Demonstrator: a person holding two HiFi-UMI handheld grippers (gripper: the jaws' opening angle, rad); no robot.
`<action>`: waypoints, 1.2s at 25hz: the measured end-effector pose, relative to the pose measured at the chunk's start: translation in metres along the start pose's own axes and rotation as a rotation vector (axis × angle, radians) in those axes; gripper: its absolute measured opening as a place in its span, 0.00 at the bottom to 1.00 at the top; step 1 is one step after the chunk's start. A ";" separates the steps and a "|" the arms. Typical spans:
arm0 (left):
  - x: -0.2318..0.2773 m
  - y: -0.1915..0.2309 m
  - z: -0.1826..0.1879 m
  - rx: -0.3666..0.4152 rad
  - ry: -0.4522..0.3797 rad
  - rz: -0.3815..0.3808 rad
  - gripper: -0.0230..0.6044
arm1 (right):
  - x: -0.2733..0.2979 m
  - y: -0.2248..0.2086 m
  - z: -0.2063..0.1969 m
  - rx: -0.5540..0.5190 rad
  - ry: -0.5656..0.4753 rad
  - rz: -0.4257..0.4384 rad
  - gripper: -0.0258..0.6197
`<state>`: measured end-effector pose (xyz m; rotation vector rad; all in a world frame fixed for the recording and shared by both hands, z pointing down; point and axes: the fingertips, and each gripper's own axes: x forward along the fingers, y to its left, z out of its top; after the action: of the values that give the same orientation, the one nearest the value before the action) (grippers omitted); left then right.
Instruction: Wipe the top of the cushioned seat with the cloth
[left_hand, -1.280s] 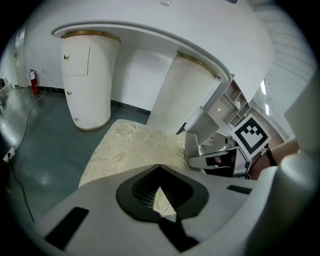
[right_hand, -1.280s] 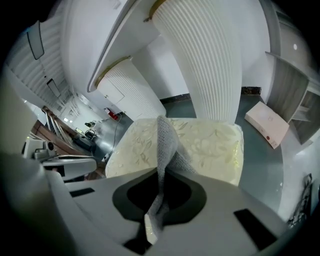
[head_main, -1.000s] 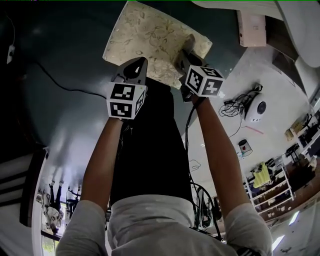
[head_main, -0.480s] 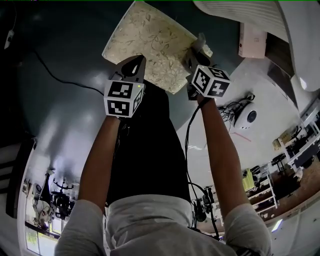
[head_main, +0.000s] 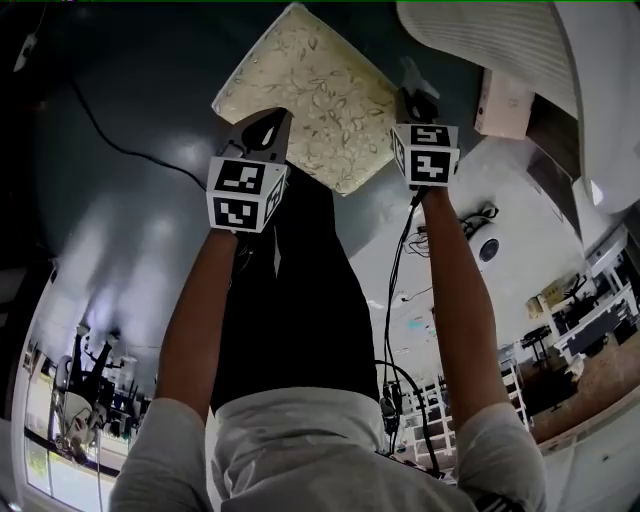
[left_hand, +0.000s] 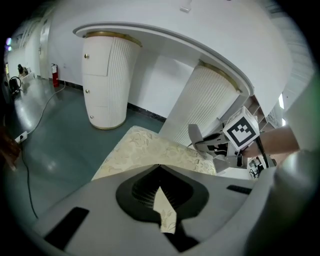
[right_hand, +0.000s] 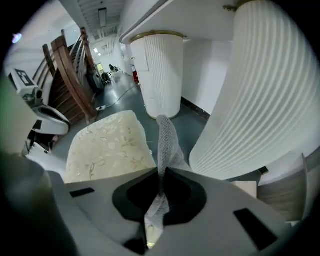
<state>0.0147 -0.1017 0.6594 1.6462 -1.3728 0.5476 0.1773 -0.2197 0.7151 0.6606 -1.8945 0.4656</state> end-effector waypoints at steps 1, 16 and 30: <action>-0.001 0.004 -0.002 -0.013 -0.002 0.007 0.06 | 0.002 0.006 0.004 -0.003 -0.001 0.027 0.07; -0.031 0.042 -0.051 -0.096 -0.019 0.042 0.06 | 0.008 0.076 0.022 -0.065 -0.059 0.135 0.07; -0.061 0.057 -0.080 -0.103 -0.029 0.049 0.06 | -0.008 0.146 -0.004 -0.113 -0.044 0.198 0.07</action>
<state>-0.0399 -0.0007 0.6715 1.5463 -1.4423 0.4749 0.0905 -0.1025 0.7066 0.4136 -2.0220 0.4678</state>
